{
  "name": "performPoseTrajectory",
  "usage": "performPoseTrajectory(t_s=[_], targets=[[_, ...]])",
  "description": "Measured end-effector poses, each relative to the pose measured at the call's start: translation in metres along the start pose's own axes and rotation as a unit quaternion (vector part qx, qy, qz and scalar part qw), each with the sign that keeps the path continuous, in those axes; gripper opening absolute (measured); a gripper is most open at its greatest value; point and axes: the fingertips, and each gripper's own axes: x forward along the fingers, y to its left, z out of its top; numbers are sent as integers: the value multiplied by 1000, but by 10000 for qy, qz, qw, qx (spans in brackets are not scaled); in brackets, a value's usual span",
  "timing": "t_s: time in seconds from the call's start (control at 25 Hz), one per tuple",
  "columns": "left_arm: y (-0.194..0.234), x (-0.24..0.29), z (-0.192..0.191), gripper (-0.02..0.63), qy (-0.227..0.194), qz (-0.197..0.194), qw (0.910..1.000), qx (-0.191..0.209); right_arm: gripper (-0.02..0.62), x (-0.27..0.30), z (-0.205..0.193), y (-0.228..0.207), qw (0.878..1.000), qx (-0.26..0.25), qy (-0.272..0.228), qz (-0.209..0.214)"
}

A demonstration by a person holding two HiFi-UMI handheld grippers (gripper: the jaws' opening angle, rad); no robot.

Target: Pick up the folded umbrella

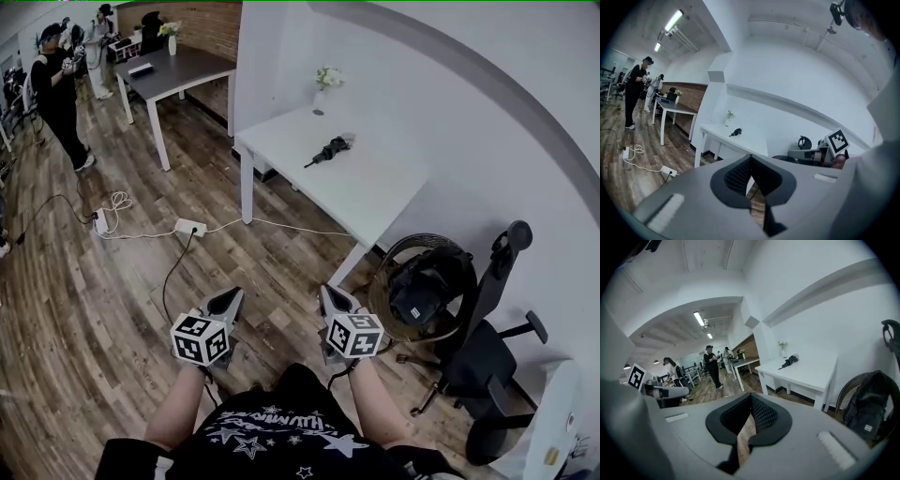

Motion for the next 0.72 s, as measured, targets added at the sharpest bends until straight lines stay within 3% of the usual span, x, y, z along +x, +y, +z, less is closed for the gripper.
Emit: performPoseTrajectory(t_s=[0.36, 0.72], targets=[[43, 37, -3, 3, 144, 252, 9994, -203, 17, 60, 0, -25, 9996, 212, 158, 43], [83, 131, 32, 3, 202, 487, 9983, -230, 17, 151, 40, -87, 9988, 445, 128, 139]])
